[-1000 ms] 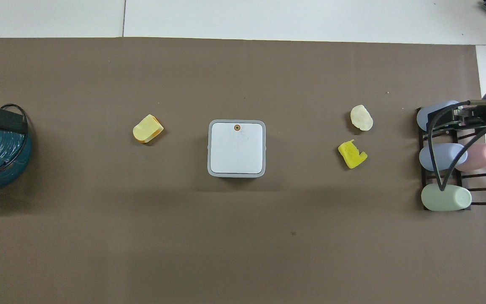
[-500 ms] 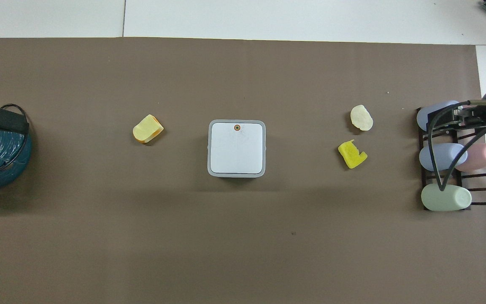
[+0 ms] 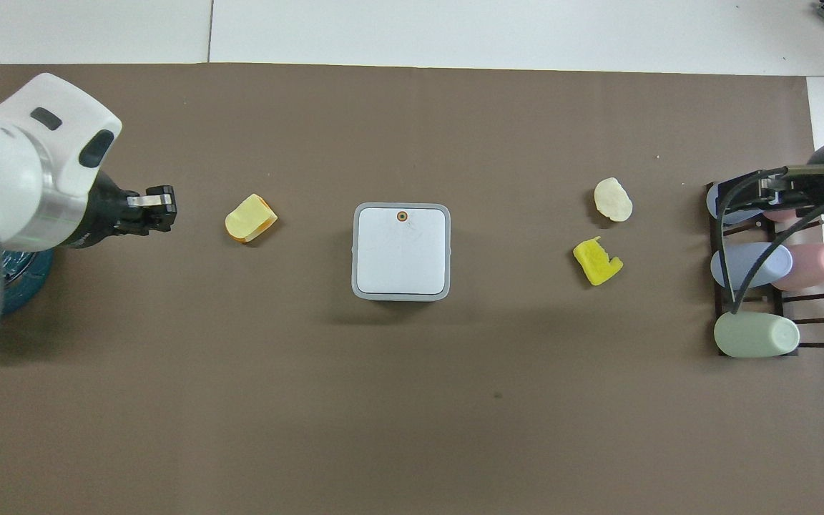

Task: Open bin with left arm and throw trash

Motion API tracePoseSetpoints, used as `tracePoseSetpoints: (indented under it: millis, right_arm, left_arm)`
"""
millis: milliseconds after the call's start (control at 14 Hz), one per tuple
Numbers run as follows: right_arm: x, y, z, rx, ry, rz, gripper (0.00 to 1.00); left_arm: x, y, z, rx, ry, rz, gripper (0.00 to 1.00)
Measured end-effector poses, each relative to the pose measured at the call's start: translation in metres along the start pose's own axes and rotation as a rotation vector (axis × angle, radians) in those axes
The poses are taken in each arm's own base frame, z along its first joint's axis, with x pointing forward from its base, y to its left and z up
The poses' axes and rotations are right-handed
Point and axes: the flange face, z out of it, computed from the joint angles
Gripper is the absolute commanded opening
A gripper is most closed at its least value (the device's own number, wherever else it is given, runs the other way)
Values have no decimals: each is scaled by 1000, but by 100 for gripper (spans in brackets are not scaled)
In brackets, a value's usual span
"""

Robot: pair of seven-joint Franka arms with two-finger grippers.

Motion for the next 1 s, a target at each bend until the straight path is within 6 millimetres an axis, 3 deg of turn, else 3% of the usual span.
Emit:
tracePoseSetpoints:
  millis: [214, 429, 786, 1000]
  right_arm:
    - [4, 1, 29, 9, 26, -132, 100]
    - [16, -4, 72, 79, 65, -213, 100]
    - [55, -5, 163, 117, 145, -352, 100]
    - [70, -8, 220, 120, 172, -426, 100]
  left_arm:
    - [-29, 53, 25, -44, 37, -103, 11]
    - [-47, 90, 49, -102, 78, -180, 10]
    - [-43, 143, 120, -209, 138, -286, 10]
    - [-37, 158, 153, -267, 156, -324, 10]
